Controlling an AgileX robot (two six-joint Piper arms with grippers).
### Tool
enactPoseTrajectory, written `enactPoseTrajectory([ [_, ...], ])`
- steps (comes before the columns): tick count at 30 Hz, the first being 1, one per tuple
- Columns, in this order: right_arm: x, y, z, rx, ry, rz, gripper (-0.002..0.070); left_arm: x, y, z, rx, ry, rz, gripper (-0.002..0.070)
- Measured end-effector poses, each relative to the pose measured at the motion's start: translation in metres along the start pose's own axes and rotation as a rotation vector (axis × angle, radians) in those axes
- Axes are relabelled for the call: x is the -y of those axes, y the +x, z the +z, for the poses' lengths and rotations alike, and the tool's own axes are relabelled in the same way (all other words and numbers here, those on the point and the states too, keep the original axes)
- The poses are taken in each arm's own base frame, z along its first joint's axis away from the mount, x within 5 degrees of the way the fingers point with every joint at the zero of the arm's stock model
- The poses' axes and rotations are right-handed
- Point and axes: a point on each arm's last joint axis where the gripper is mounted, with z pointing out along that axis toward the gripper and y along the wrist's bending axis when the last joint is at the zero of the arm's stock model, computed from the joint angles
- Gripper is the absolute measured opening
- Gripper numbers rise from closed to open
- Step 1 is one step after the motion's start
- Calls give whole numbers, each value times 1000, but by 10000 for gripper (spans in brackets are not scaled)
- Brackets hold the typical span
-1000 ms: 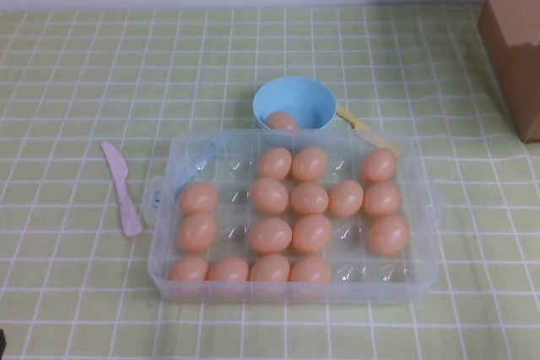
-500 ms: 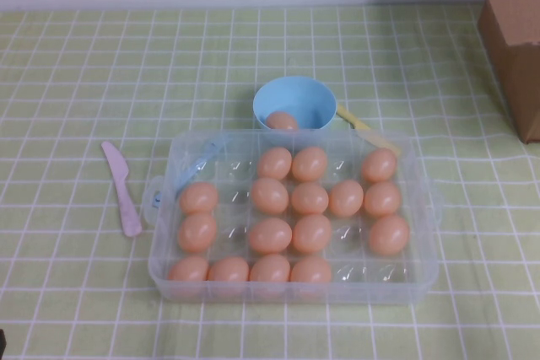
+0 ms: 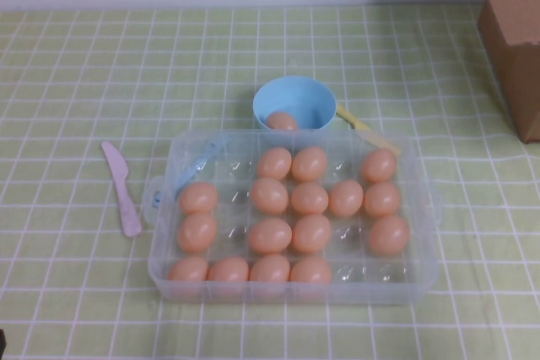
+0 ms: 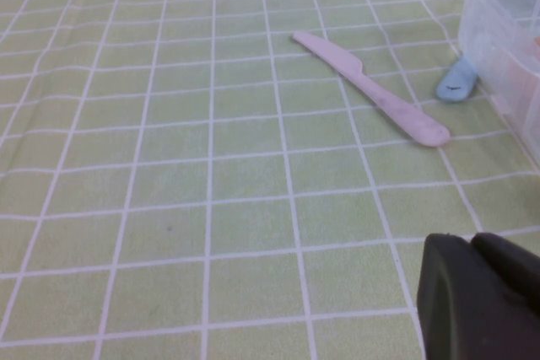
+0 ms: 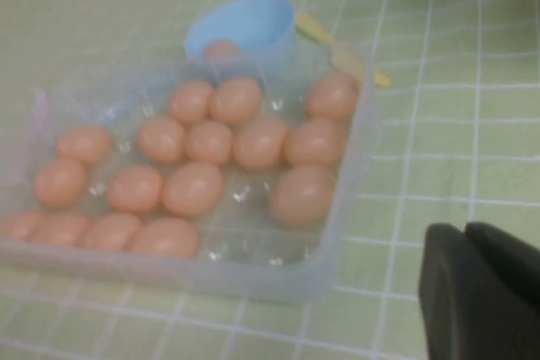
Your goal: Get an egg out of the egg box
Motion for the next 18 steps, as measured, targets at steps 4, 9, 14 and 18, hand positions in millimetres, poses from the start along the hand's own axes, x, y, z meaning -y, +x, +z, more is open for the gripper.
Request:
enactPoseTrajectory([
  [4, -7, -47, 4, -199, 48, -184, -17, 0, 0, 0, 0, 0, 0, -3],
  [9, -11, -103, 28, -449, 25, -265, -17, 0, 0, 0, 0, 0, 0, -3],
  [14, -8, -131, 67, -669, -39, -337, -17, 0, 0, 0, 0, 0, 0, -3],
  [18, -15, -133, 105, -819, -66, -478, -17, 0, 0, 0, 0, 0, 0, -3],
])
